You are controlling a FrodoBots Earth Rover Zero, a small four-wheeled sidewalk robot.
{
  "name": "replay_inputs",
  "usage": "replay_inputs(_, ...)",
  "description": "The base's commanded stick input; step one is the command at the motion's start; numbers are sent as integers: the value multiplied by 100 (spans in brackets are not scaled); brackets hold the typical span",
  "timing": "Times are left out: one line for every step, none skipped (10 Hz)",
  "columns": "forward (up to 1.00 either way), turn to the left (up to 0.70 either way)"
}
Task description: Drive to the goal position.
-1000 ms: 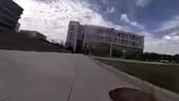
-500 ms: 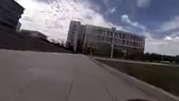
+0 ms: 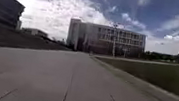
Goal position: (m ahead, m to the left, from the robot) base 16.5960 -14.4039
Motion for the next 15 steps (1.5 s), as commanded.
replay_inputs(100,0)
replay_inputs(100,0)
replay_inputs(100,0)
replay_inputs(100,0)
replay_inputs(100,0)
replay_inputs(100,0)
replay_inputs(100,0)
replay_inputs(100,0)
replay_inputs(100,0)
replay_inputs(100,0)
replay_inputs(100,0)
replay_inputs(100,0)
replay_inputs(100,0)
replay_inputs(100,2)
replay_inputs(100,5)
